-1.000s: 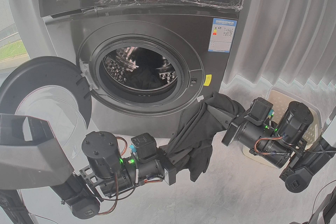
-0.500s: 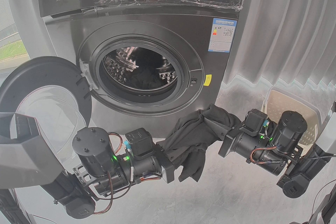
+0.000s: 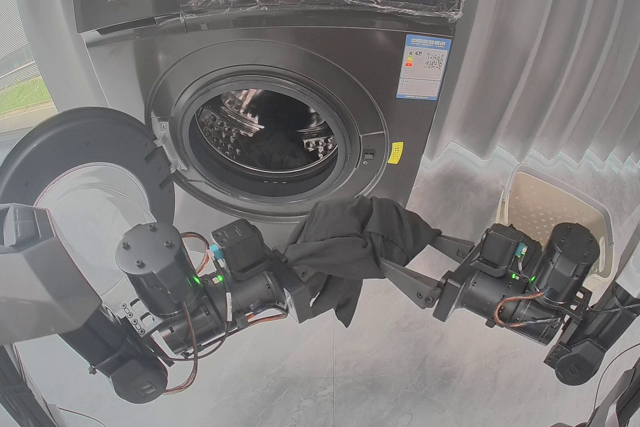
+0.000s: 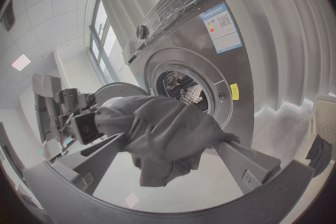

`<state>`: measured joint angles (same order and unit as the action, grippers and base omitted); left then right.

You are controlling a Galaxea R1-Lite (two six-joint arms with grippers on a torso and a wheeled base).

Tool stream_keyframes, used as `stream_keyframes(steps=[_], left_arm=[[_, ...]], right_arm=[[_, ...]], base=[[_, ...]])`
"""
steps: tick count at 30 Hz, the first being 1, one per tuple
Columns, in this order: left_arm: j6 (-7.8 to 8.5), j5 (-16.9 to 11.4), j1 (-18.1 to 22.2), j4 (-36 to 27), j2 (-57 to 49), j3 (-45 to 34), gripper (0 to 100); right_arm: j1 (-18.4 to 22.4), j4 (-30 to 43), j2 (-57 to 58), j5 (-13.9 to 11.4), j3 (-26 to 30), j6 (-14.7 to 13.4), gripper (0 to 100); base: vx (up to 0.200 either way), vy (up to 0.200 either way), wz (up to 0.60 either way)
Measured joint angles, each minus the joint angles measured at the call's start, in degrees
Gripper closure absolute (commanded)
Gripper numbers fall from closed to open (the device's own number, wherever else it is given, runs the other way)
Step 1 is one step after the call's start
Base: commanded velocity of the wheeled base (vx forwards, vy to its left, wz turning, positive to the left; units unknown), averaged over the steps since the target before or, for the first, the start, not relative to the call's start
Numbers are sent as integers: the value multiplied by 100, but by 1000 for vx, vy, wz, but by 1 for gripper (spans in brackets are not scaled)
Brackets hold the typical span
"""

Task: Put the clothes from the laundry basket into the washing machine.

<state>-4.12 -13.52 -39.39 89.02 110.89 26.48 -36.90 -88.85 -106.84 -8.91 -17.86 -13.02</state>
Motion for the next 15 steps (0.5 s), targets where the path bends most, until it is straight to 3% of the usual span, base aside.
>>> stream_keyframes(steps=[4, 8, 15], left_arm=[[-22, 0, 100, 0, -154, -40, 100], [-143, 2, 161, 0, -396, -230, 100], [-239, -11, 193, -1, -870, -752, 100]], right_arm=[[85, 6, 210, -184, 256, 33, 0], [260, 5, 414, -263, 345, 49, 0], [499, 2, 701, -313, -71, 27, 0]], base=[[0, 0, 0], [0, 0, 0], [0, 0, 0]])
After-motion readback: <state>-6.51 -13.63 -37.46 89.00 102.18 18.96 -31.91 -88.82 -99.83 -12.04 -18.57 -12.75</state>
